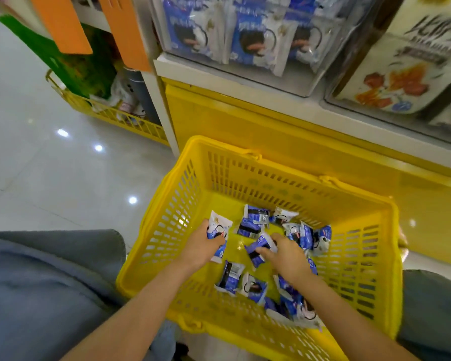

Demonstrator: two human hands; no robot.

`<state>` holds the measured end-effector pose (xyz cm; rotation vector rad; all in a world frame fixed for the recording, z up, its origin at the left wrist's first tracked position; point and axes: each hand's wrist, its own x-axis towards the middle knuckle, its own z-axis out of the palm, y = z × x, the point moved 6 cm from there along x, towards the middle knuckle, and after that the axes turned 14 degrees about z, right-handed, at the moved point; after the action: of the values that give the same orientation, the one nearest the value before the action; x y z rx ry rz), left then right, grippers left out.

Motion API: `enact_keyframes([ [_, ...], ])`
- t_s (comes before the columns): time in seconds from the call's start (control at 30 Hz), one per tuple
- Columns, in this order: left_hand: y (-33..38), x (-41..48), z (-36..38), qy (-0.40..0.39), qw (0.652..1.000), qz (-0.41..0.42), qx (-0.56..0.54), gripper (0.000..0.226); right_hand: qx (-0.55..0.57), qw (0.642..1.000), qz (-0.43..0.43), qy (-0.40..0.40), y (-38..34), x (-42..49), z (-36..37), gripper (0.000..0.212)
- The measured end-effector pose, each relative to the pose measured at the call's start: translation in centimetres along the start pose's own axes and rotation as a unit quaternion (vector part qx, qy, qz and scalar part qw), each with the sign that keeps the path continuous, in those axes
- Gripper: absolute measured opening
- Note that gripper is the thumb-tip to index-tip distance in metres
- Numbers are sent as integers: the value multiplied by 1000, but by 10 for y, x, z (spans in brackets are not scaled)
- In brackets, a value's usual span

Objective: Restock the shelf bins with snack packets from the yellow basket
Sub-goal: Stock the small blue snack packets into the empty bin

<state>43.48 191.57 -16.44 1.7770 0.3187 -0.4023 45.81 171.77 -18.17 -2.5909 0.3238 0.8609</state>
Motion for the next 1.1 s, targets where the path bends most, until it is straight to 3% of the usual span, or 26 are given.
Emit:
enact_keyframes([
  [0.07,-3,-9,2,7,998,-43,-36,18,74,995,-24,60,-17,-13,-23,49],
  [0.13,2,-19,7,9,993,-75,-88,15,119,982,-82,123,-37,-33,-42,41],
  [0.23,21,-31,17,29,975,-91,-200,14,112,959,-181,187,-63,-67,-60,31],
  [0.37,54,-38,22,5,921,-58,-386,33,71,941,-276,183,-78,-103,-69,30],
  [0.53,86,-45,8,-31,924,30,-381,32,42,922,-361,135,-82,-134,-83,41],
  [0.7,124,-55,-3,-63,929,75,-356,36,221,927,-275,128,-85,-148,-128,52],
  [0.8,155,-62,-7,-181,945,127,-242,57,189,934,-267,140,-93,-153,-155,66],
  [0.87,172,-64,-15,-226,946,164,-166,52,168,942,-258,132,-101,-154,-168,67],
  [1.0,200,-59,-38,-202,943,221,-143,44,273,946,-165,52,-115,-150,-180,64],
  [1.1,220,-54,-54,-152,940,263,-154,45,311,938,-154,16,-132,-150,-189,42],
])
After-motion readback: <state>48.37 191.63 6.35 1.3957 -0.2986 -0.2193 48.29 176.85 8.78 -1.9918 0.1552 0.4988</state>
